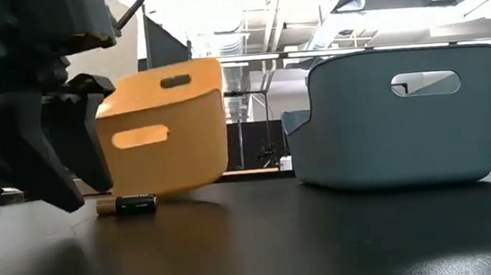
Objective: Sort batteries
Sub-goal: Put the black battery into the orange bin
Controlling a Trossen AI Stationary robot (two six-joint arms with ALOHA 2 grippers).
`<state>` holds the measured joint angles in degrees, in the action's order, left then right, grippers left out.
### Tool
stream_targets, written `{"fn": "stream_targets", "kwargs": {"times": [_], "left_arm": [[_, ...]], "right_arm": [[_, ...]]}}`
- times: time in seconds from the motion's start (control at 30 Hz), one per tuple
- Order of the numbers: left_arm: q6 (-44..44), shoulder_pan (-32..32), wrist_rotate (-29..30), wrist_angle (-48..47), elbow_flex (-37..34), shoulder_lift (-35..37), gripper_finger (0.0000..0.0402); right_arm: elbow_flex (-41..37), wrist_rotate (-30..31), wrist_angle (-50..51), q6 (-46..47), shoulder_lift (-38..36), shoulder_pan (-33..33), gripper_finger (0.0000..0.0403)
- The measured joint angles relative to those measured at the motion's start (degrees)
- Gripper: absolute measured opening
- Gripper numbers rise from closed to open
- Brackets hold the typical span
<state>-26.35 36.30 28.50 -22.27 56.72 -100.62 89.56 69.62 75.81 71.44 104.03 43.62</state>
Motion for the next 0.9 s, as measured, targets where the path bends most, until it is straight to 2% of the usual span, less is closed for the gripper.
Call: {"fn": "stream_targets", "kwargs": {"times": [0.57, 0.67, 0.9], "left_arm": [[1.6, 0.0, -0.8, -1.1, 1.9, 0.5, 0.0176], [0.8, -0.6, 0.7, -1.4, 1.9, 0.5, 0.0176], [-1.0, -2.9, 0.3, -1.5, 1.9, 0.2, 0.0176]], "right_arm": [[0.0, 0.0, 0.0, 0.0, 0.0, 0.0, 0.034], [0.0, 0.0, 0.0, -0.1, 0.0, 0.0, 0.034], [0.0, 0.0, 0.0, -0.1, 0.0, 0.0, 0.034]]}}
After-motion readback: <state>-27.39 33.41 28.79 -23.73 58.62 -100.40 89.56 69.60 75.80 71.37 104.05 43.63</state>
